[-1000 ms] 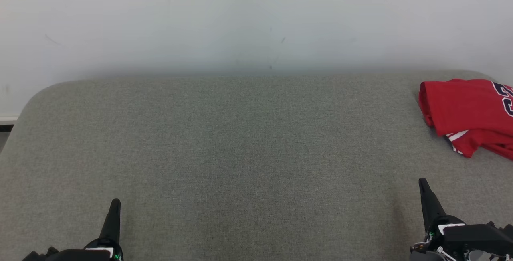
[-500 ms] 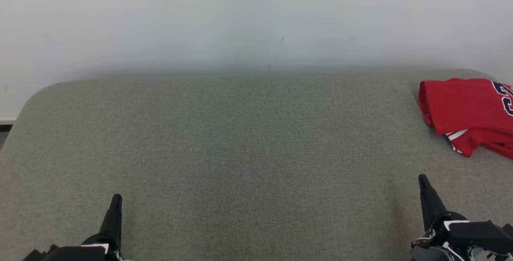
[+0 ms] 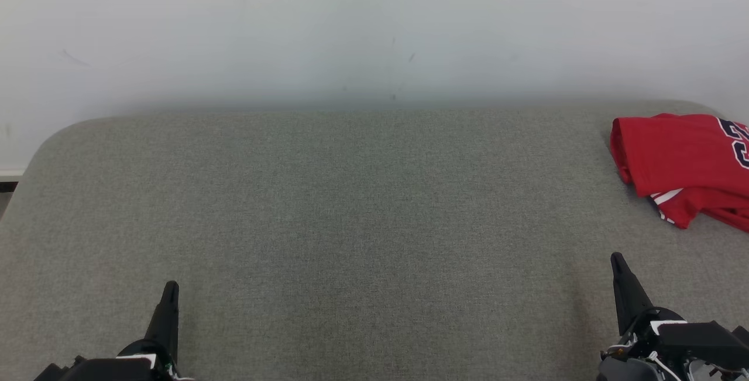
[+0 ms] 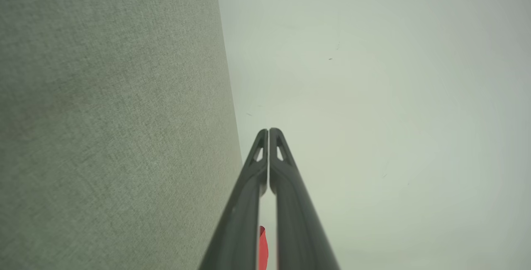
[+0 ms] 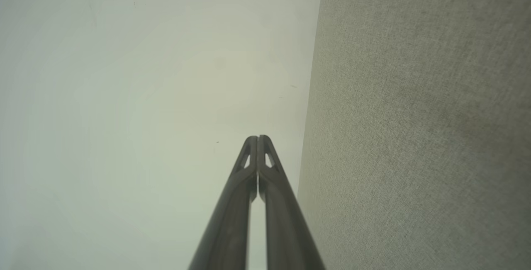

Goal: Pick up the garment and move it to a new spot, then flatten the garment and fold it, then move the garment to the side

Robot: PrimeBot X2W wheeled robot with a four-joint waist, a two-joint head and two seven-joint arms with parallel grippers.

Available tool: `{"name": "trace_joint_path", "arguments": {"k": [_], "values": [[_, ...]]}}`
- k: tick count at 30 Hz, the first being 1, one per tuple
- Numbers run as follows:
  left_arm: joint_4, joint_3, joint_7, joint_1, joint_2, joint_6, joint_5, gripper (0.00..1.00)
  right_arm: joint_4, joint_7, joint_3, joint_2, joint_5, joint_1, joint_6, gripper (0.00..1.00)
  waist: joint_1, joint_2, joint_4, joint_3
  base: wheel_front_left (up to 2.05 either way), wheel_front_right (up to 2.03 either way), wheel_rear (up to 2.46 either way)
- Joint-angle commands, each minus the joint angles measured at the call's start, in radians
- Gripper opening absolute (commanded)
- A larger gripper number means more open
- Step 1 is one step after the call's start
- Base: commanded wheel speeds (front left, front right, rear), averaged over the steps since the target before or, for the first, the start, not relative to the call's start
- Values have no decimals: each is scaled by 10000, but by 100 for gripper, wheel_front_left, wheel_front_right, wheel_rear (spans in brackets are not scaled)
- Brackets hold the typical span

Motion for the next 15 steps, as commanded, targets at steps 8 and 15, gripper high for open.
{"name": "trace_joint_path", "arguments": {"k": [8,15], "values": [[5,28,2,-97,-17,-27,-51,0,1,28,-22,18,12,-51,-17,0,0,0,1,0,0,0,0],[3,28,2,-96,-17,-27,-50,0,1,28,-20,18,13,-50,-17,0,0,0,1,0,0,0,0]]}}
